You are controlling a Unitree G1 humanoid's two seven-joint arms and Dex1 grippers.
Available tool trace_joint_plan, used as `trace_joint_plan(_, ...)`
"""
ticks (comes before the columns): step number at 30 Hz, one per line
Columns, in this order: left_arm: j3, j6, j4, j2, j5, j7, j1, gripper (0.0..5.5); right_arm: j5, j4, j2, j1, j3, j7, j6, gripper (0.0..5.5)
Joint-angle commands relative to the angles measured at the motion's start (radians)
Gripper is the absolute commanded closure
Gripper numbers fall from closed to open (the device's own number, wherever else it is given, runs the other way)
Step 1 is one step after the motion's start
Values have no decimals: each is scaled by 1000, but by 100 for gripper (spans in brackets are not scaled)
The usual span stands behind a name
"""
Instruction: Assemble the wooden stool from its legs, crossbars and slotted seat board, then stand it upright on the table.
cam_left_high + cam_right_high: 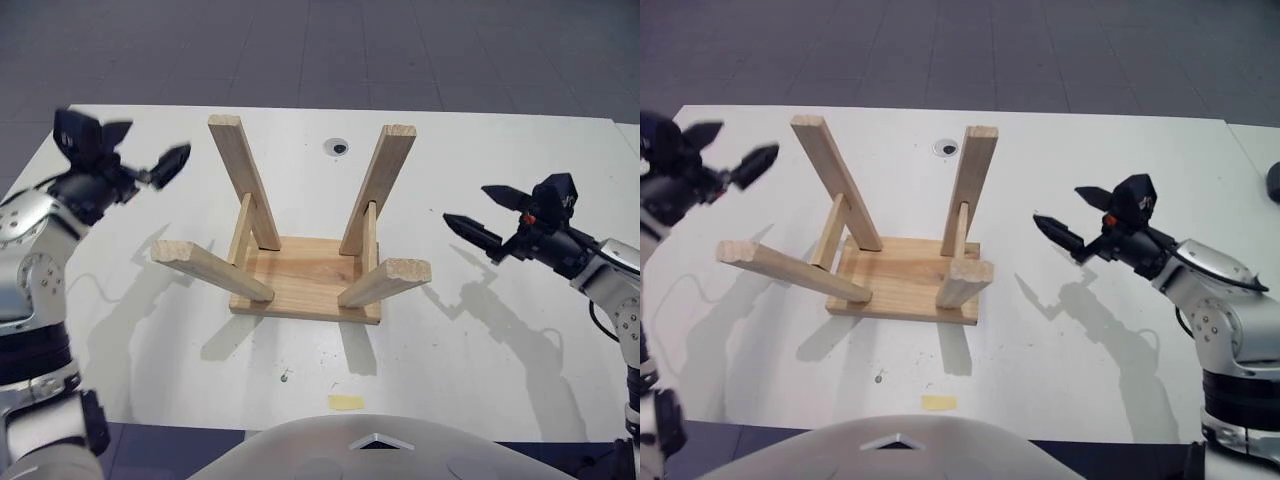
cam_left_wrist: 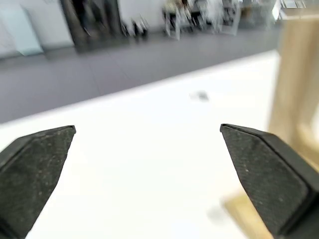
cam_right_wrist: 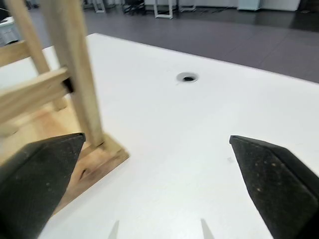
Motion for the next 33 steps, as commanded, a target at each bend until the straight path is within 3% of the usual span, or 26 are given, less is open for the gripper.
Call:
trace_joint_plan(1, -30, -25, 23, 220, 44, -317, 203, 12, 4, -92, -82, 119, 33, 161, 9, 10)
trace_joint_plan(6, -117, -4, -98, 238, 14, -435, 233, 12, -48, -120, -24, 101, 153, 158, -11, 10)
trace_joint_plan(14, -281, 39, -250, 117, -6, -352, 162, 12, -82, -133, 66, 28, 302, 141, -9, 10)
trace_joint_plan(21, -400, 27, -223, -12, 43, -256, 34, 12, -115, -97, 109, 1, 301, 89, -21, 10)
trace_joint_plan(28, -412, 16, -249, -74, 64, -163, 85, 12, -153, -17, 127, -80, 339, 113, -36, 10)
trace_joint_plan(33, -403, 11, -189, -124, 77, -108, 6, 12, -173, -5, 152, -78, 338, 94, -54, 10)
